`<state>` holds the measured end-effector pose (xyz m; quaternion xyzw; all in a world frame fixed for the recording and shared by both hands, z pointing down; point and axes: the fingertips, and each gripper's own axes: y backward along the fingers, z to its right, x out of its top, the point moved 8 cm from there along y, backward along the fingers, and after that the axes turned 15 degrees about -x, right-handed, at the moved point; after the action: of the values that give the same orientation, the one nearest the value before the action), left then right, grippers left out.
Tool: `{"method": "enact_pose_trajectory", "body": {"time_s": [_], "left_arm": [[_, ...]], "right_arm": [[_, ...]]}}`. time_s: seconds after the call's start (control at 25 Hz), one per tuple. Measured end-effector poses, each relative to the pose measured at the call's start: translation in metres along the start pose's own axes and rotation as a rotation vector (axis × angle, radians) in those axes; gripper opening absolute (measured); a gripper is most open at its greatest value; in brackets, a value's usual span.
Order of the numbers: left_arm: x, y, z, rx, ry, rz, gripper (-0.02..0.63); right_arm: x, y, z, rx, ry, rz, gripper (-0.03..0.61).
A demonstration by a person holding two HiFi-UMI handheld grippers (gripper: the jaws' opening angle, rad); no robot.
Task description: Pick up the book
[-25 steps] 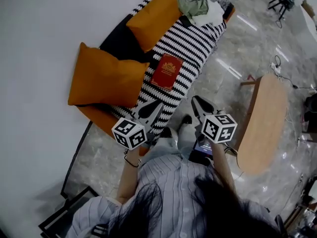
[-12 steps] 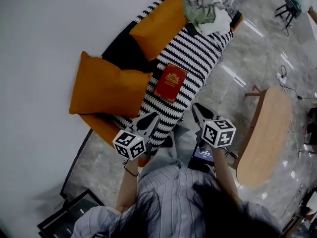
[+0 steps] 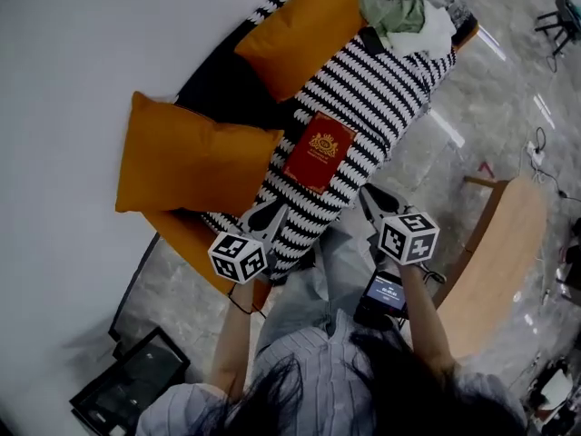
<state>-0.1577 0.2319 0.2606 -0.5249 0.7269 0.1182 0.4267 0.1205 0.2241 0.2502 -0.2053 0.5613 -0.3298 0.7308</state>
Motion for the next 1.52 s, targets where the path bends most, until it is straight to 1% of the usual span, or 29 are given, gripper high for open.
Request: {"method": "enact_pose_trajectory", "body": {"time_s": [0.12,0.2,0.28,0.44,0.68,0.76,0.92,0.96,1.08,1.16,1.24,1.32,1.4,1.52], "left_arm": [[-0.006,-0.022,-0.027,0.029,0.018,-0.039,0.035],[-0.012,-0.036,-0.044,0.038,0.039,-0.067,0.062],[-0.020,-0.051,-0.062,0.041,0.068,-0.097,0.106],[-0.035,-0.075,-0.097,0.054,0.106,-0.146,0.131],[-0.059,-0.102,-0.146,0.077,0.149,-0.222,0.170],[-0.069,-0.105,-0.158,0.090,0.176,-0.248,0.183],[-0.088,-0.110,-0.178,0.111,0.245,-0.280,0.207],[-0.092,-0.111,-0.183,0.114,0.258,-0.285,0.213],[-0.104,-0.114,-0.196,0.123,0.298,-0.302,0.230],[-0.112,-0.117,-0.207,0.137,0.321,-0.309,0.250],[-0.121,-0.122,-0.220,0.144,0.350,-0.306,0.266],[-0.132,-0.125,-0.228,0.145,0.395,-0.292,0.290],[-0.142,-0.125,-0.236,0.158,0.444,-0.277,0.310],[-0.145,-0.125,-0.254,0.206,0.494,-0.251,0.339]], "right_arm": [[0.002,-0.034,0.020,-0.004,-0.008,-0.021,0.043],[0.000,-0.059,0.033,0.003,-0.009,-0.037,0.043],[-0.004,-0.084,0.044,0.011,0.008,-0.060,0.043],[-0.015,-0.132,0.064,0.019,0.050,-0.117,0.043],[-0.035,-0.194,0.090,0.048,0.077,-0.192,0.044],[-0.044,-0.210,0.097,0.063,0.063,-0.217,0.046],[-0.058,-0.238,0.112,0.063,-0.011,-0.249,0.049],[-0.059,-0.245,0.115,0.059,-0.028,-0.252,0.056],[-0.064,-0.265,0.123,0.057,-0.056,-0.256,0.129],[-0.066,-0.281,0.129,0.056,-0.058,-0.263,0.154],[-0.069,-0.298,0.135,0.052,-0.058,-0.278,0.185],[-0.077,-0.309,0.140,0.046,-0.063,-0.309,0.233],[-0.084,-0.317,0.143,0.043,-0.070,-0.345,0.249],[-0.084,-0.335,0.145,0.036,-0.058,-0.380,0.267]]}}
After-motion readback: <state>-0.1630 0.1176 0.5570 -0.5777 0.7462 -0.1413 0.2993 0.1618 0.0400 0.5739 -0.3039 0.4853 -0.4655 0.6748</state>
